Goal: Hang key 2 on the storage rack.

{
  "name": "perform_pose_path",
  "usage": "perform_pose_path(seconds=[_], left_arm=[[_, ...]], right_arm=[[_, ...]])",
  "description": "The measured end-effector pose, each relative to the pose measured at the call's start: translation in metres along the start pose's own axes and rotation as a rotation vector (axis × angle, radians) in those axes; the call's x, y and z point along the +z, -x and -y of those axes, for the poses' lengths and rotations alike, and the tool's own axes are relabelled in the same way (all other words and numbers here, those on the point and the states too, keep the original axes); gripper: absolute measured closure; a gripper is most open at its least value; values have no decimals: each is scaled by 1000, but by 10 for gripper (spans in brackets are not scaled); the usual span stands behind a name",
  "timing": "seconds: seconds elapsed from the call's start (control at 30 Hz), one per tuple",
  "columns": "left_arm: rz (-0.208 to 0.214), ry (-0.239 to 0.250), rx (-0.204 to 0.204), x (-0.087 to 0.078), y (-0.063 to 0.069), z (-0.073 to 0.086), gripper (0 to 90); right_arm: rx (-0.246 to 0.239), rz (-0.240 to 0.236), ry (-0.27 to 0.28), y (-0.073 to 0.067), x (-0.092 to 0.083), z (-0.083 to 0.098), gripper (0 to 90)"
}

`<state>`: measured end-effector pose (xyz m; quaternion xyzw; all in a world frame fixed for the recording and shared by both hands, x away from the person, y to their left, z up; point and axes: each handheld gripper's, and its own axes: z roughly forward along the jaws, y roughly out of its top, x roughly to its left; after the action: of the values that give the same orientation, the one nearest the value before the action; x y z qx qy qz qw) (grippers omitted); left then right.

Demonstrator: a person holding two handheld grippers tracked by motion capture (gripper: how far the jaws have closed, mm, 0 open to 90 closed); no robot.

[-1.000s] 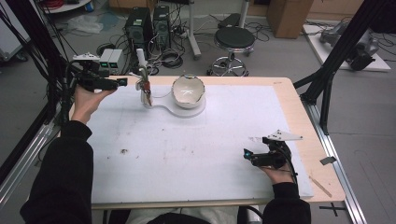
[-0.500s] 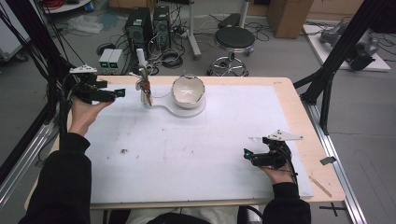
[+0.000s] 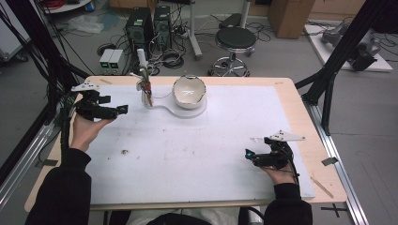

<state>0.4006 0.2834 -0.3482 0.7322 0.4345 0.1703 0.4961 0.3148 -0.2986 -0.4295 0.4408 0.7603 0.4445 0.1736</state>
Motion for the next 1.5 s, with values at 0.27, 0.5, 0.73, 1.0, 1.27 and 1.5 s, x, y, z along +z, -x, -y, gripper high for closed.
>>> perform_pose_path(seconds=[0.27, 0.5, 0.73, 1.0, 1.27, 1.5], left_arm=[[-5, -25, 47, -10, 12, 9, 17], [-5, -51, 45, -16, 11, 30, 16], [-15, -55, 25, -29, 10, 49, 16], [-23, -30, -8, -46, 7, 73, 16], [-23, -26, -3, -57, 10, 97, 17], [21, 10, 32, -64, 16, 112, 16]], right_arm=[[-12, 1, -4, -1, 1, 0, 7], [-8, 5, -3, -1, 0, 0, 7], [-11, 2, -8, -1, 1, 1, 7], [-14, 6, -10, -1, 1, 1, 7], [-9, 6, -15, 0, 1, 2, 7], [-14, 7, -19, -1, 2, 2, 7]])
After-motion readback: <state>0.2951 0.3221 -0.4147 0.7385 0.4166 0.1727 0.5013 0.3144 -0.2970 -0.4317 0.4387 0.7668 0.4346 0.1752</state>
